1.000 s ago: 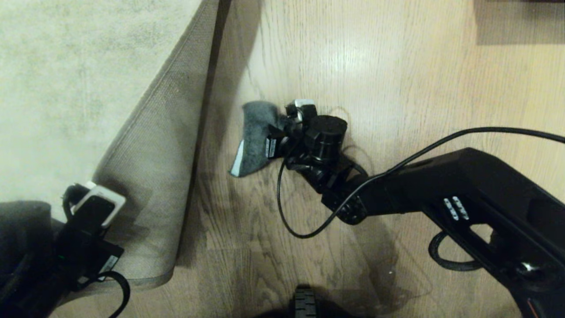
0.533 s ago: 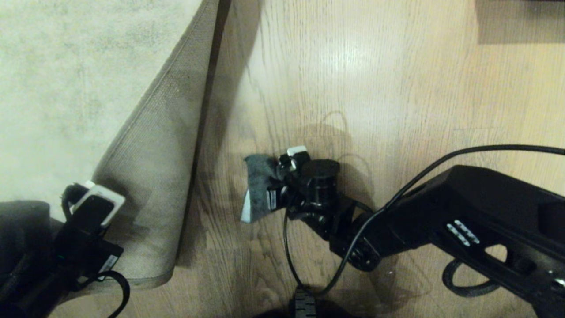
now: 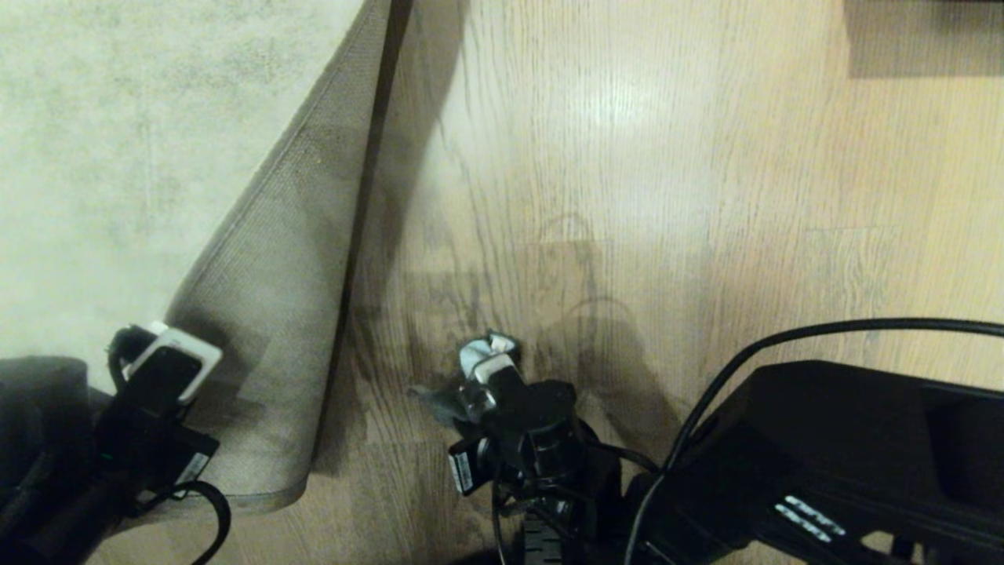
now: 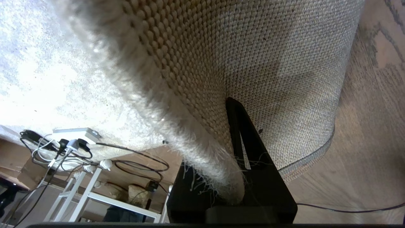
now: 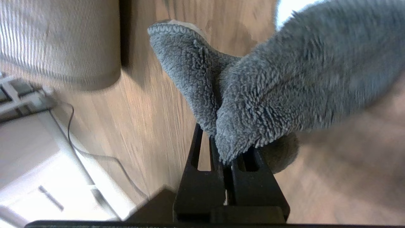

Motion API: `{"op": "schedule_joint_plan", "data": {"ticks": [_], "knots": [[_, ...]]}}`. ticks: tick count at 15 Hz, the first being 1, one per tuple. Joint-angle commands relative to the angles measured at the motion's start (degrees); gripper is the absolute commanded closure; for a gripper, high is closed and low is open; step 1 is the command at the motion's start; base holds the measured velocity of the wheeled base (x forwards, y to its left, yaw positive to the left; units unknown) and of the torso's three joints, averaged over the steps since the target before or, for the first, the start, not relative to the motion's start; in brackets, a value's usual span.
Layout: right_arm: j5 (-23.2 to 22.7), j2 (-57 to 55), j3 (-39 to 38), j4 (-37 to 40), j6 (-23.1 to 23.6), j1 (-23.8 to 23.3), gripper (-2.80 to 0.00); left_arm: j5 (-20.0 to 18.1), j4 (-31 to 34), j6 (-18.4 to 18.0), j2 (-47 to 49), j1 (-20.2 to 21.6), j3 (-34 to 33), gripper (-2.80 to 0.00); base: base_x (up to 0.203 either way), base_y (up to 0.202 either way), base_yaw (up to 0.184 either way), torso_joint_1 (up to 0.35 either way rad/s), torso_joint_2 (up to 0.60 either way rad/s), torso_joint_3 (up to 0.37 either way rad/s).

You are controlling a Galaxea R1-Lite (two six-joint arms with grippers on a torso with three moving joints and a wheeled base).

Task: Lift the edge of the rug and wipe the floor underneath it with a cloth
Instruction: Wipe the floor under the carpet with a rag

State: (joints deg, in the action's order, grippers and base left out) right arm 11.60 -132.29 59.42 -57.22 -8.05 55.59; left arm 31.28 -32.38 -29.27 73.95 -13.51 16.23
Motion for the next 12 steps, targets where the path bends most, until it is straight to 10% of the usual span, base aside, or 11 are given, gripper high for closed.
{"op": "schedule_joint_plan", "data": {"ticks": [1,12], "knots": [[0.94,-5.12,6.98,-2.40,0.33,-1.92,0.00,0.18,-0.23,-0.17,-0.03,0.06,-0.05,0.00,0.000,0.000,0.000,0.000,0.00,0.000],[1.31,5.86,21.10,-1.94,3.41,-13.29,0.00,0.18,-0.23,-0.09,-0.12,0.06,-0.49,0.00,0.000,0.000,0.000,0.000,0.00,0.000]]}}
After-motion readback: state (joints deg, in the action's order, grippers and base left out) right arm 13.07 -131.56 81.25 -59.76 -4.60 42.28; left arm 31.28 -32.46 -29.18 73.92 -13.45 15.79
